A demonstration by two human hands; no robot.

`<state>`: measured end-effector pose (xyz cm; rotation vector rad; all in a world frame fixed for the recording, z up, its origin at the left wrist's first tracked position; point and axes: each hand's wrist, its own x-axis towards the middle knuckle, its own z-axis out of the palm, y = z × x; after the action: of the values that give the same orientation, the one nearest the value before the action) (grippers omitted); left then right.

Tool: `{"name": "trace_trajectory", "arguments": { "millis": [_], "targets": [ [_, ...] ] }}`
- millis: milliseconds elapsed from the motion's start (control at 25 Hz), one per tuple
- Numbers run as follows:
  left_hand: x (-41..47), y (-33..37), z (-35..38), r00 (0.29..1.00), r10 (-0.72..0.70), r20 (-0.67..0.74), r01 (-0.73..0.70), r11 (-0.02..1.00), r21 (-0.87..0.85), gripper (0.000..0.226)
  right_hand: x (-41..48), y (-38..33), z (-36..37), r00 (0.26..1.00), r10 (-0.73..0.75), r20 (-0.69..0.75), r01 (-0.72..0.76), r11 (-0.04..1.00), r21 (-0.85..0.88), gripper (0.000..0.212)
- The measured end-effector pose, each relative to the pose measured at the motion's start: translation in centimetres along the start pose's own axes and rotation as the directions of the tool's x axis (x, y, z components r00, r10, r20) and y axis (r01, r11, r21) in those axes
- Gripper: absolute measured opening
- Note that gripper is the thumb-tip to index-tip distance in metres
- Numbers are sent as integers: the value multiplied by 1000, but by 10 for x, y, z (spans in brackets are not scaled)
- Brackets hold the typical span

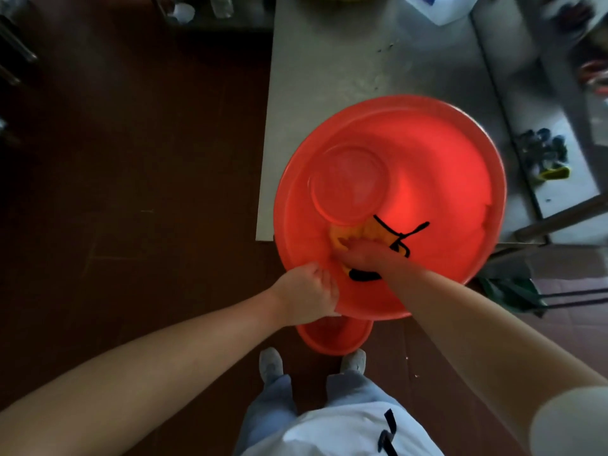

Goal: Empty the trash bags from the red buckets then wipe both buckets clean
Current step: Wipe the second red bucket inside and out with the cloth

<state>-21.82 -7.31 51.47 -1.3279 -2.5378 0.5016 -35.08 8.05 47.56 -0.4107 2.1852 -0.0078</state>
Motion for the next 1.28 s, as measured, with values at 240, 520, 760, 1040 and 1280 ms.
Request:
{"name": "trace_trajectory", "arguments": {
  "millis": [240, 520, 760, 1040, 1280],
  "targets": [
    [3, -38, -23, 981, 92, 171, -93, 996, -2, 46, -94, 9, -9, 989, -138, 52, 136, 990, 39, 74],
    [-3, -93, -31, 921, 167, 353, -169, 985, -25, 53, -134, 51, 4, 968, -236, -82, 174, 872, -457, 104],
    [-30, -135, -40, 924, 19, 381, -77, 988, 137, 45, -120, 35, 14, 898, -346, -272, 132, 802, -583, 82],
    [-5, -30, -6, 909, -203, 364, 267, 955, -133, 73, -111, 18, 27, 873, -326, -363, 102, 850, -517, 81],
    [-1, -17, -4, 938, -159, 309, 181, 983, -43, 65, -104, 28, 23, 973, -144, -180, 92, 959, -269, 95]
  ]
}}
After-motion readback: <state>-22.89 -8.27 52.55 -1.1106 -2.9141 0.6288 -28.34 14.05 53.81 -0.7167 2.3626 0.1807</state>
